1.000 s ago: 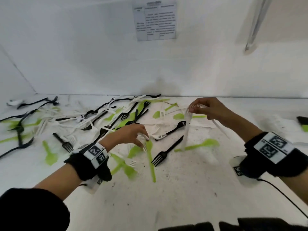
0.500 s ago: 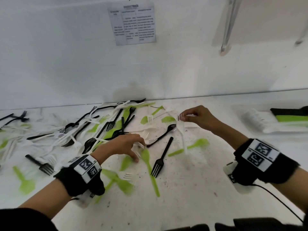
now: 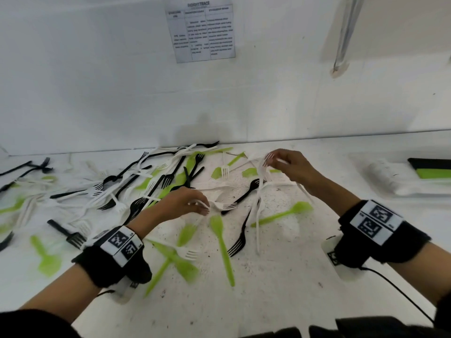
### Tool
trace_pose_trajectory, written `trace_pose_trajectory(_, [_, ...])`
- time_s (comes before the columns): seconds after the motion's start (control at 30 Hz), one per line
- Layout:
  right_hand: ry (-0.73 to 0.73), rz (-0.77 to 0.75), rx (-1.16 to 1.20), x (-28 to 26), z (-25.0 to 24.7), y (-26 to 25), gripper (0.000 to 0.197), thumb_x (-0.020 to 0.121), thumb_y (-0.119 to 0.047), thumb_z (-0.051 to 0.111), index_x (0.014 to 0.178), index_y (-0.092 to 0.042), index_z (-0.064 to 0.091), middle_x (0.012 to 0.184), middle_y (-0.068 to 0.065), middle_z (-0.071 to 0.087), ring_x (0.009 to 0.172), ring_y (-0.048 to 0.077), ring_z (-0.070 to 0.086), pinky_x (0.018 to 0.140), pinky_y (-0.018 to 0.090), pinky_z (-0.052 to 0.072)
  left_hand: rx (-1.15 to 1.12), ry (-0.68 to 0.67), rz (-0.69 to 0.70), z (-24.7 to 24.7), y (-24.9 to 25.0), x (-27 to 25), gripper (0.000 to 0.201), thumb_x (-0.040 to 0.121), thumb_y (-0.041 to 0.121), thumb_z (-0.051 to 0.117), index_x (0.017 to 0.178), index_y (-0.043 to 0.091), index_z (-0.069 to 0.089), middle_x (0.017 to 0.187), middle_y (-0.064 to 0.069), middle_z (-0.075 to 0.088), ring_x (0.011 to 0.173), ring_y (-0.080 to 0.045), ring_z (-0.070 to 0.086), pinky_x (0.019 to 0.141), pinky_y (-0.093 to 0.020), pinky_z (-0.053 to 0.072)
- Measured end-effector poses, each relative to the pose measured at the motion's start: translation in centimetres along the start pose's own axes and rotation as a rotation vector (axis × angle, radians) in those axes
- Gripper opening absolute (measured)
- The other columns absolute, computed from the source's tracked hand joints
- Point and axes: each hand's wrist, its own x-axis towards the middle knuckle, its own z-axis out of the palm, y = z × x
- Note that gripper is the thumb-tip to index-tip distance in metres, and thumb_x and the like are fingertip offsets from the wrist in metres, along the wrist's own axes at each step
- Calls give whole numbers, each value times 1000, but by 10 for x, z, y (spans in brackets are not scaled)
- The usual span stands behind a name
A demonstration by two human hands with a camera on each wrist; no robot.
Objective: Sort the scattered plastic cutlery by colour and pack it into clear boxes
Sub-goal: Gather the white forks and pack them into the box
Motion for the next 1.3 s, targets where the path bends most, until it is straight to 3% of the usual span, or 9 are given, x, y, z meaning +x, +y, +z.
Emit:
trace_pose_trajectory(0.1, [109,105,129,7,0,-2,20,90,-8,49,74,-20,53,73,-3,58,54,7,40,37,11,22,-148,160,4,-10,18,1,14,75,44,71,87,37,71,78,29,66,80,1,63,80,-24,50])
trace_pose_trajectory(0.27, [165,238,46,12,14,12,19,91,-15,51,72,-19,53,71,4,54,50,11,46,40,16,34,-406,340,54,-25,52,14,19,90,-1,54,99,13,63,67,20,66,66,9,59,64,-5,42])
trace_pose_trajectory(0.47, [-37,423,285,11,28,27,25,88,7,53,65,-1,46,59,11,41,27,13,45,32,17,38,-837,361,-123,-32,69,39,25,102,24,36,94,16,58,73,3,43,57,-8,53,62,-25,50])
trace_pose_trajectory(0.63, [-147,367,82,11,29,35,20,88,2,57,72,-5,48,58,9,42,31,8,42,31,14,31,-1019,315,-284,-33,80,57,36,99,43,33,95,17,58,69,5,38,44,-3,33,40,-15,32])
trace_pose_trajectory(0.83, [-369,292,-444,2,37,46,34,78,-32,74,76,-13,45,57,8,50,33,8,43,34,9,30,-740,252,-141,-32,83,59,17,100,14,40,101,17,56,82,6,50,51,0,44,47,-14,36])
trace_pose_trajectory(1.0, [-370,261,-676,0,47,45,28,81,-22,70,86,-8,46,69,4,50,39,8,45,32,13,32,-586,193,-114,-35,81,64,28,93,-4,39,91,18,56,83,4,57,51,-3,43,43,-14,29])
trace_pose_trajectory(1.1, [-313,258,-645,-1,47,49,34,80,-18,70,66,-19,39,68,-2,43,31,4,46,29,14,29,-376,150,-127,-30,78,66,24,89,-1,45,88,19,59,78,6,59,51,-2,43,42,-12,28])
trace_pose_trajectory(1.23, [-238,180,-631,-2,37,45,29,79,-23,70,63,-21,46,73,-1,53,72,13,54,52,20,37,-44,34,-64,-17,63,69,14,90,13,59,103,10,64,99,-5,67,87,-10,59,75,-21,43])
trace_pose_trajectory(1.3, [-162,154,-502,-2,30,40,18,82,-23,68,71,-20,55,70,-4,59,65,6,57,52,15,39,-32,-35,-93,-9,56,68,20,86,19,66,105,11,64,98,-3,65,93,-14,57,79,-23,41])
